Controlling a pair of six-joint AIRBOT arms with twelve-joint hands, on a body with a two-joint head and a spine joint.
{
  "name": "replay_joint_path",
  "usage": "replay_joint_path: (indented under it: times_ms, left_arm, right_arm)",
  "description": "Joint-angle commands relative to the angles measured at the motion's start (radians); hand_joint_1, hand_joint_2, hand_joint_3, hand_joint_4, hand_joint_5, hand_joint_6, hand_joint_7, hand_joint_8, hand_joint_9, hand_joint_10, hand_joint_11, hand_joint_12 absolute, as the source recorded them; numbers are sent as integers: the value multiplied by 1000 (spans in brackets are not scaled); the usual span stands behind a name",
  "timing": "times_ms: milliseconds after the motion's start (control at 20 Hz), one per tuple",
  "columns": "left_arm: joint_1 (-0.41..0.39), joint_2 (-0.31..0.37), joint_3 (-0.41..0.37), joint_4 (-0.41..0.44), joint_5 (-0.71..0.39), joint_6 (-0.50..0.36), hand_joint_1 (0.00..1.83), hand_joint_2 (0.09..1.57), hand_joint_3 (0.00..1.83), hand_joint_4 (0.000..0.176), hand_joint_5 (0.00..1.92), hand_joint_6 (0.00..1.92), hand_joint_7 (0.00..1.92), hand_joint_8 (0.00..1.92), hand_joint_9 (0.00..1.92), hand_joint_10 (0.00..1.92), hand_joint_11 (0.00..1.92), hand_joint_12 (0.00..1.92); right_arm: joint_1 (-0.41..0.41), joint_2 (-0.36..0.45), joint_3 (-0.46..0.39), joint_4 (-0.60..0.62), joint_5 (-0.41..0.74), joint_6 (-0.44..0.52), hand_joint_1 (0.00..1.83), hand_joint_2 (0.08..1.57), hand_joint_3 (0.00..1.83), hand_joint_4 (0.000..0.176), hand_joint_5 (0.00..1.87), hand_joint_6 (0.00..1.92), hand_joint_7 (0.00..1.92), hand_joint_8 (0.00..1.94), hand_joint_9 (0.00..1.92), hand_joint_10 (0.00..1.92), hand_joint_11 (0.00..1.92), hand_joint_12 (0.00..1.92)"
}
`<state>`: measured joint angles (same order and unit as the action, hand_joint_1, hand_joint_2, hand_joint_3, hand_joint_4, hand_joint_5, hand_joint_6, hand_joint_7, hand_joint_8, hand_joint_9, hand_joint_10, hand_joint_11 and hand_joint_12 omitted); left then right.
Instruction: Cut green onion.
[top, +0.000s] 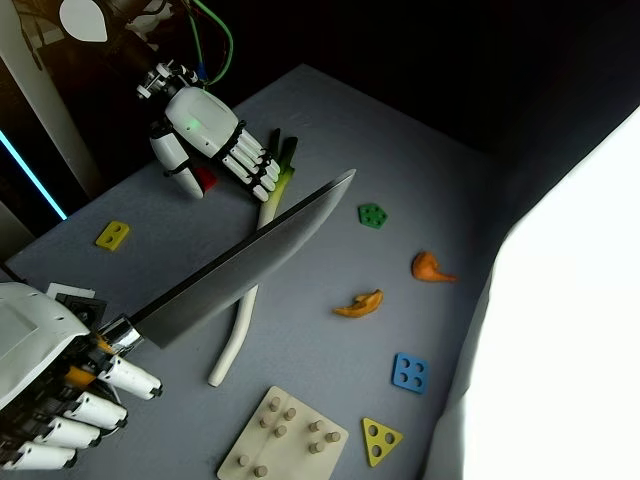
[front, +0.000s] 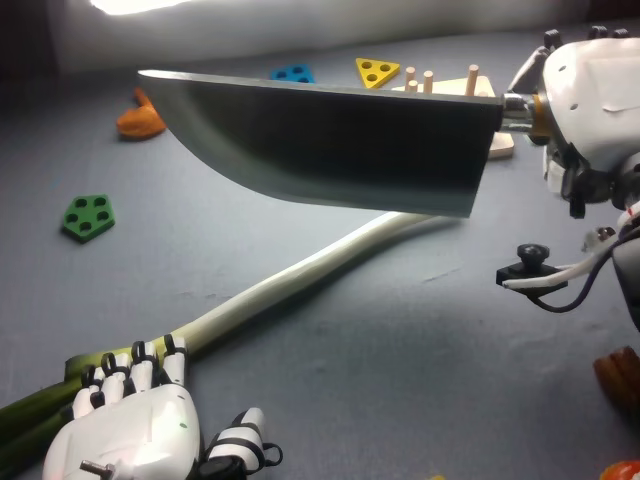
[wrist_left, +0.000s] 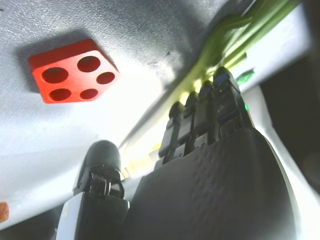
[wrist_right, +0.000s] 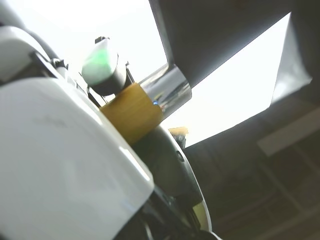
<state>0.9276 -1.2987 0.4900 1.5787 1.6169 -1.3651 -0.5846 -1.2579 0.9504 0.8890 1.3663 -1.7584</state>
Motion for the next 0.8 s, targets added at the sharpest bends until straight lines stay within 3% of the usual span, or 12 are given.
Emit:
replay_joint_path:
  times_ms: [0,350,500,750]
  left_arm:
    - [3,-5,0,23,32,1,33,1413,4,14,21,8,26,0,0,0,6,18]
    - [3,-4,12,13,-17,1,96,1399,0,15,39,6,30,2,0,0,0,0]
    - [3,-3,14,13,-20,1,99,1403,0,0,34,5,40,4,0,0,0,0]
    - [2,-4,15,11,-25,1,107,1391,0,4,48,5,40,1,0,0,4,3]
  right_arm:
    - [9,1,8,-77,114,7,1639,794,748,176,1300,1921,1546,1941,1641,1921,1666,1921]
    - [0,-76,79,-77,94,10,1636,821,723,176,1305,1921,1535,1941,1632,1921,1663,1921]
    - [-7,-108,115,-76,73,10,1660,813,722,176,1297,1921,1524,1941,1615,1921,1652,1921]
    - [-21,-158,164,-76,70,12,1677,777,777,176,1300,1921,1520,1941,1614,1921,1651,1921]
